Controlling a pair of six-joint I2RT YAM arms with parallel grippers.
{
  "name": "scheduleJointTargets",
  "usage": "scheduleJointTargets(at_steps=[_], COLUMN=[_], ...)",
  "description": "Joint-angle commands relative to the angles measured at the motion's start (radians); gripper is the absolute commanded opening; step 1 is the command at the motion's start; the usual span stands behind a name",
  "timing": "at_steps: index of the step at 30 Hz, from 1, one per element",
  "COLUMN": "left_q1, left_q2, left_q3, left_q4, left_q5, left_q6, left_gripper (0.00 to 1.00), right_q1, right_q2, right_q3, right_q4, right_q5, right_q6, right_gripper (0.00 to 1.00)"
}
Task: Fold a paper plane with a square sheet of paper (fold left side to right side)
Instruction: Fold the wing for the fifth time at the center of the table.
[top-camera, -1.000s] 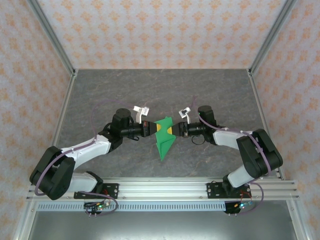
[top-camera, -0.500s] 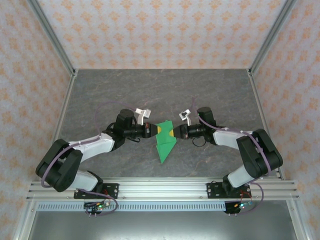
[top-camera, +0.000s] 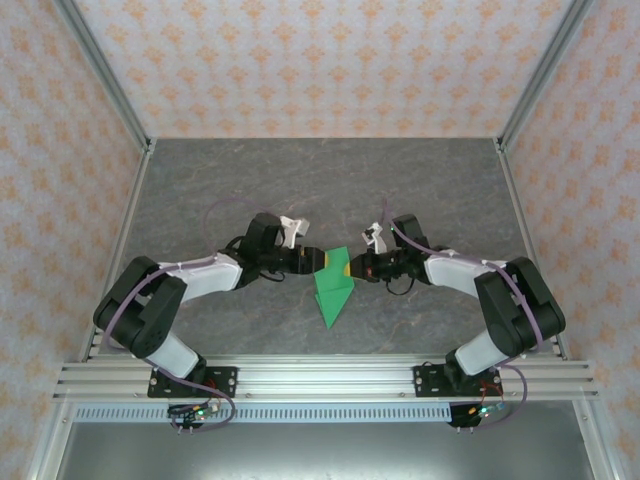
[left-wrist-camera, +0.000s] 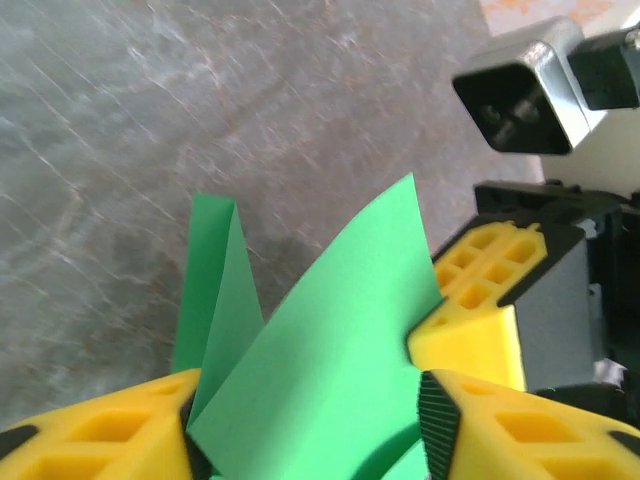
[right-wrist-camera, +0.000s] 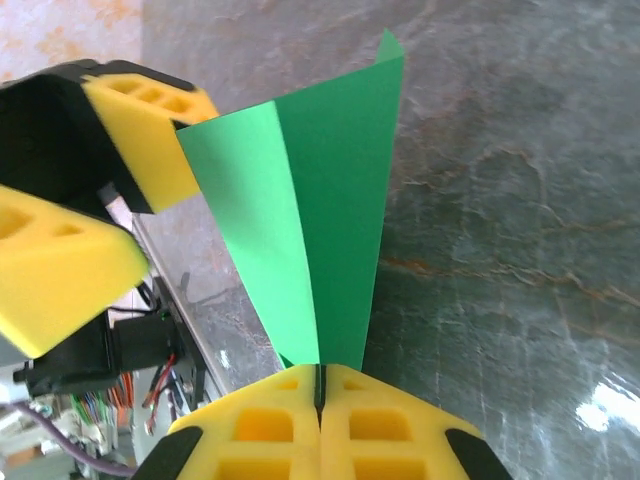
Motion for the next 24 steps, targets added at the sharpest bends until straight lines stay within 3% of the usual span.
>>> scheduleJointTargets(at_steps=[1,5,8,14,19,24], left_q1=[0.011,-0.010,-0.105,-0.267,-0.387,-0.446], left_q2=[-0.063,-0.190,-0.305,-0.433,-0.366,-0.232], left_q3=[0.032,0.008,0.003,-0.074,-0.074,-0.010], left_q4=[-0.154,-0.271,-0.409,-0.439,-0.405,-0.397], left_q5=[-0.153,-0.262,-0.383,-0.414,-0.484,-0.578], left_q6=[0.089,0.138,0.201,0.153,0.110,0.095], left_gripper=[0.62,0.65,0.64,0.62,0.62,0.62], right_q1=[0.013,0.018,0.033,0.072,0.103,0.106], right_q2=[0.017,0.030,0.033,0.068,0.097,0.121], right_q3=[0.038,0.052,0.074,0.143,0.188,0.207], right_q4=[-0.086,-0.087,-0.084,-0.139,-0.175,-0.203], right_q5=[0.084,0.119,0.135,0.172,0.202,0.217], right_q6=[0.084,0.180,0.225,0.284,0.307,0.327], right_gripper=[0.00,0.00,0.00,0.00,0.00,0.00])
